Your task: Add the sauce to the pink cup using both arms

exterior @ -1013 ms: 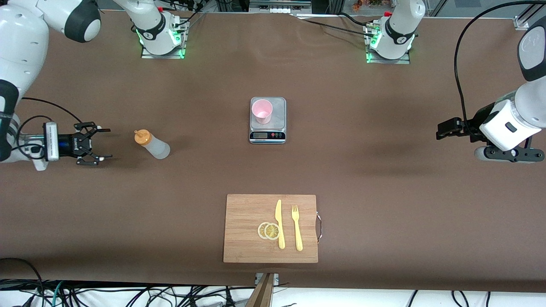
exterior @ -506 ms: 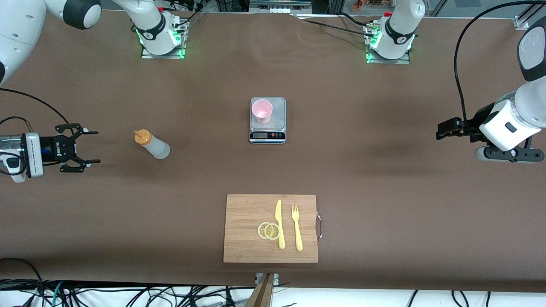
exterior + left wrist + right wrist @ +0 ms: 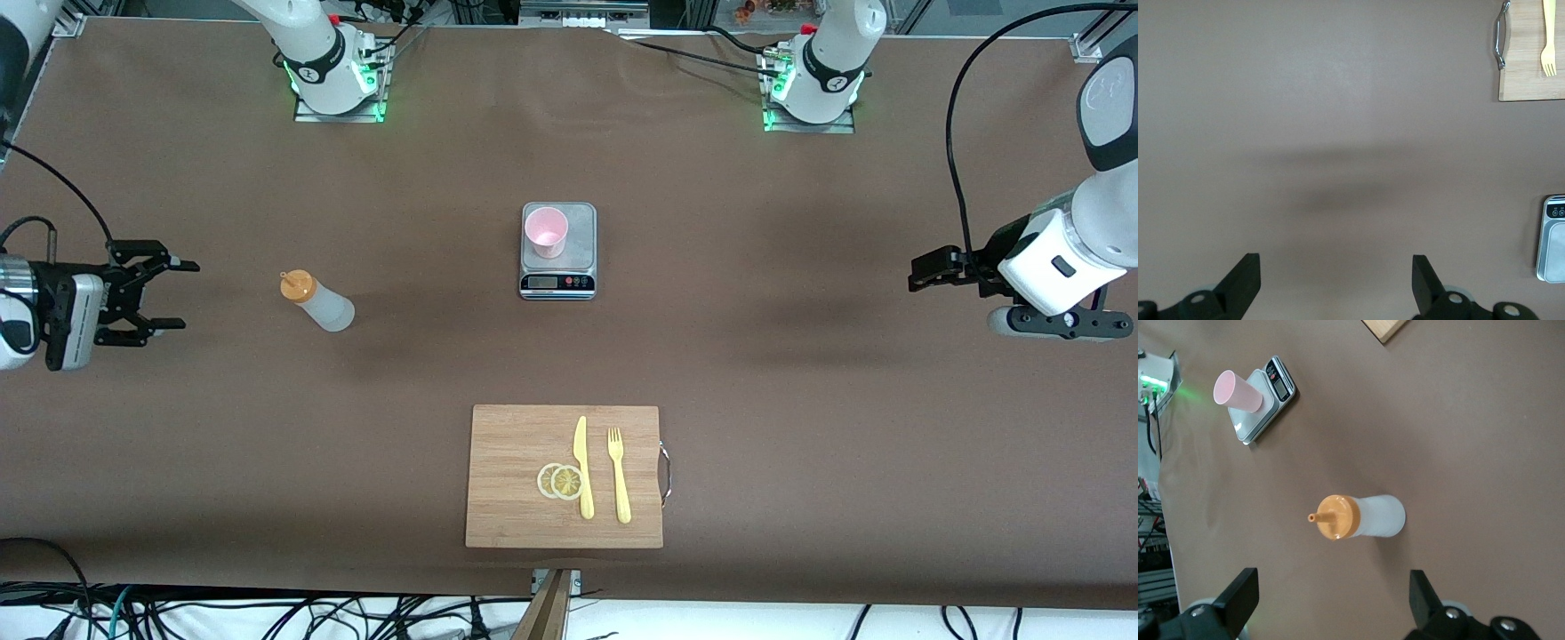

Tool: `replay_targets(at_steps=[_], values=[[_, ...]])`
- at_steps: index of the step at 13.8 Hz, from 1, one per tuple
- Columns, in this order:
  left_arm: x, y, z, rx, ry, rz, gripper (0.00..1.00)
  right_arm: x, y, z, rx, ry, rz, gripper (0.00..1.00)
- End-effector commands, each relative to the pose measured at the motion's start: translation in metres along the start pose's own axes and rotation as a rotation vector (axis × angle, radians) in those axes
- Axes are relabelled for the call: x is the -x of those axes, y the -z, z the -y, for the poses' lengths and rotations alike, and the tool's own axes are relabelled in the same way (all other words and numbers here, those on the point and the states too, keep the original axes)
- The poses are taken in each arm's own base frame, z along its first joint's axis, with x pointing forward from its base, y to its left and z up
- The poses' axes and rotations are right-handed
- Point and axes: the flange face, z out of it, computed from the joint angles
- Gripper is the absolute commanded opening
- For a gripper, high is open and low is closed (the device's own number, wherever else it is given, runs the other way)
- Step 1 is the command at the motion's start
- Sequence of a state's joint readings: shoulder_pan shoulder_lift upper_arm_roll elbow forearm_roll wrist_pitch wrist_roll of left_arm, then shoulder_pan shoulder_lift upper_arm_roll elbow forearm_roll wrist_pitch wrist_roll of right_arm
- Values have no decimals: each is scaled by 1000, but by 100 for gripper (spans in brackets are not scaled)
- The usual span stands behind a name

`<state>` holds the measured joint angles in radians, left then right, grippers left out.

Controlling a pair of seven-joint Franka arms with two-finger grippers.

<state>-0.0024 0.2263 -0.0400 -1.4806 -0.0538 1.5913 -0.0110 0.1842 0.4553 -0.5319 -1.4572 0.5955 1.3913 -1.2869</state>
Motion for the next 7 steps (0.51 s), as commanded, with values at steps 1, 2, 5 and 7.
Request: replay_targets(at_steps=[1, 2, 5, 7], values=[[-3, 5, -2, 26, -17, 2, 100, 9, 12, 21, 93, -125, 42, 100], [-3, 4, -2, 24, -19, 2, 100, 9, 14, 27, 120, -184, 48, 100], [-3, 4, -3, 23, -19, 3, 100, 1, 13, 53, 176, -302, 119, 100], [-3, 4, -2, 22, -19, 2, 100, -6, 17, 80, 289, -429, 164, 100]])
